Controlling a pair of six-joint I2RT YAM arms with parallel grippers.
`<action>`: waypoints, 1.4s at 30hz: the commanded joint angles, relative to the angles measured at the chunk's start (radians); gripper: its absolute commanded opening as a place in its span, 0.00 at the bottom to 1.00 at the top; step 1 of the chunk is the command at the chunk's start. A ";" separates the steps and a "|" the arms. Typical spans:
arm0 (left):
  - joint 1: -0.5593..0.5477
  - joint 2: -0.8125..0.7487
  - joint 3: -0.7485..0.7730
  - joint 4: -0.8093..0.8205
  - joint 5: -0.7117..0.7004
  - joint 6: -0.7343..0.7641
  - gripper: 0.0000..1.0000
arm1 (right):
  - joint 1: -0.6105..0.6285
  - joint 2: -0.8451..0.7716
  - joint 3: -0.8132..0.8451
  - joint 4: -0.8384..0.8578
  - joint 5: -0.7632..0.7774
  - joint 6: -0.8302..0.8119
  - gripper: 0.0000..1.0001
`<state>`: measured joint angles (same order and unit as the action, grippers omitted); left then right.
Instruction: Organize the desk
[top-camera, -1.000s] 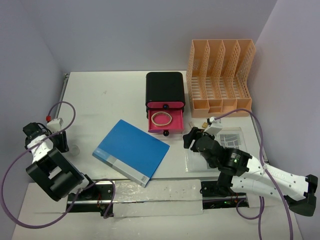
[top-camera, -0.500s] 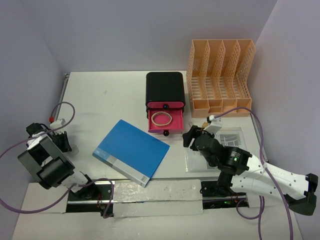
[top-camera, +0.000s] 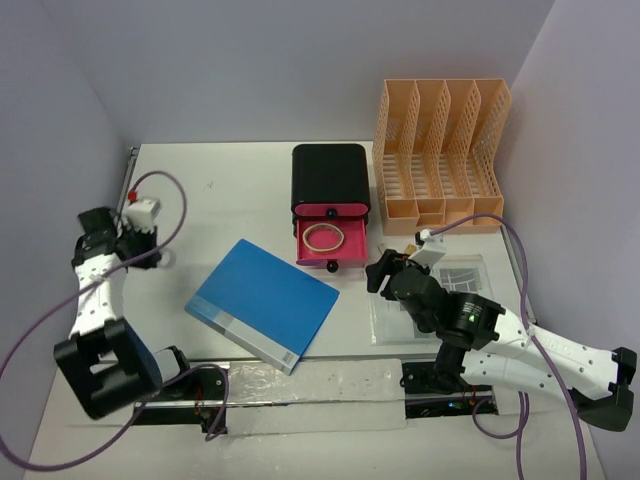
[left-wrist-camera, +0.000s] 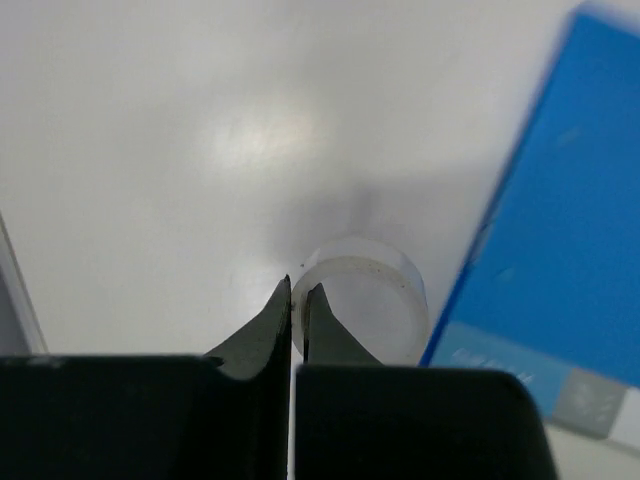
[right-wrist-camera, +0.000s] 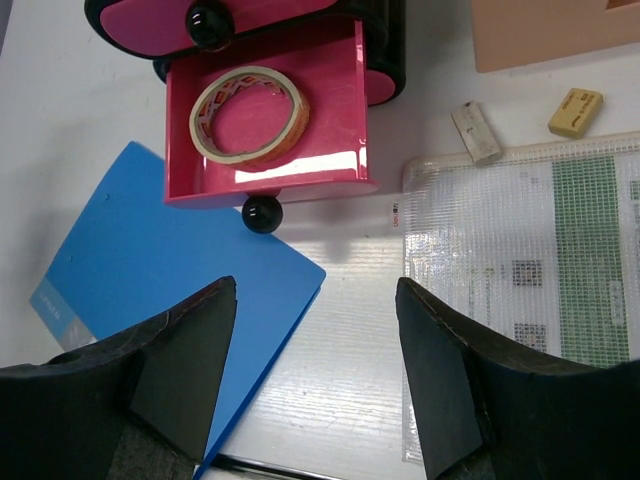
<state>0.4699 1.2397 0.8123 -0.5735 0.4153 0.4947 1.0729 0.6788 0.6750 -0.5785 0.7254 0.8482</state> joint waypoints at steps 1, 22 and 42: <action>-0.335 -0.132 0.143 -0.008 -0.038 -0.122 0.00 | -0.018 0.016 -0.006 0.034 0.034 0.008 0.72; -1.392 0.406 0.565 0.221 -0.739 -0.145 0.00 | -0.075 -0.033 -0.123 0.039 0.132 0.110 0.74; -1.409 0.539 0.540 0.369 -0.801 -0.115 0.02 | -0.079 -0.136 -0.154 -0.023 0.164 0.127 0.74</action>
<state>-0.9344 1.7751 1.3151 -0.2635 -0.3893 0.3813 1.0004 0.5754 0.5416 -0.5790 0.8391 0.9510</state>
